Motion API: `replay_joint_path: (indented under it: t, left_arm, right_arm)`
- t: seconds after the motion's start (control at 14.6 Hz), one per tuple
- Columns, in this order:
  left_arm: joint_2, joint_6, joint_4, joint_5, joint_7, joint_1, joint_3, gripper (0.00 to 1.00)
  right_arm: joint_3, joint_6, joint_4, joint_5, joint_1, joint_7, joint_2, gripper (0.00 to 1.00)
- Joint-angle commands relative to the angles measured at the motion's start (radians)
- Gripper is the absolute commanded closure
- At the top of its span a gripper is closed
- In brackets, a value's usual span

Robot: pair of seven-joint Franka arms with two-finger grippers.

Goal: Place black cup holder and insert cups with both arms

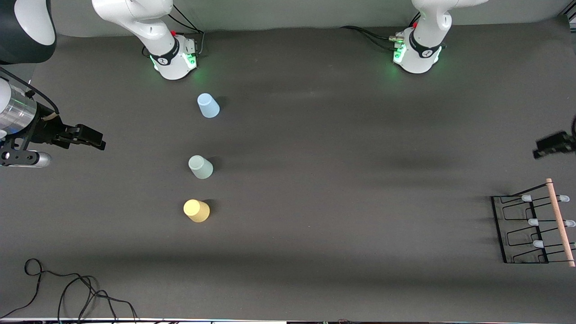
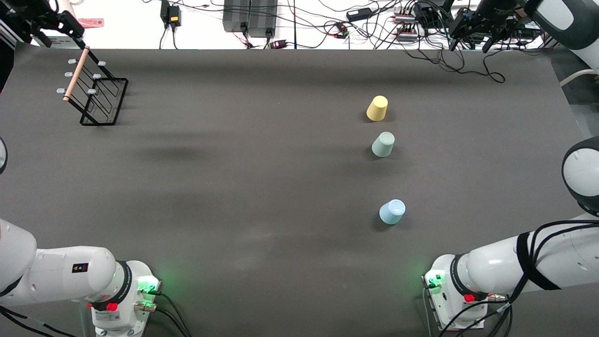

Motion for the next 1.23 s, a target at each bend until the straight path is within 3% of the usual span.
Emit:
replay_joint_path:
  t: [0.0,0.14,0.55,1.16]
  left_arm:
    - [0.099,0.073,0.027,-0.016,0.078,0.048,-0.003,0.0]
    - [0.191,0.183,0.02,-0.003,0.146,0.073,-0.004,0.0]
    - [0.335,0.348,0.036,-0.004,0.267,0.12,-0.004,0.0]
    - [0.447,0.349,0.126,-0.023,0.343,0.157,-0.007,0.0]
  right_arm:
    - [0.005,-0.013,0.019,-0.009,-0.003,-0.019,0.008,0.0]
    - [0.005,-0.013,0.021,-0.009,-0.003,-0.019,0.009,0.0]
    - [0.005,-0.013,0.022,-0.009,-0.005,-0.017,0.011,0.0]
    - [0.005,-0.012,0.022,-0.009,-0.003,-0.008,0.011,0.0]
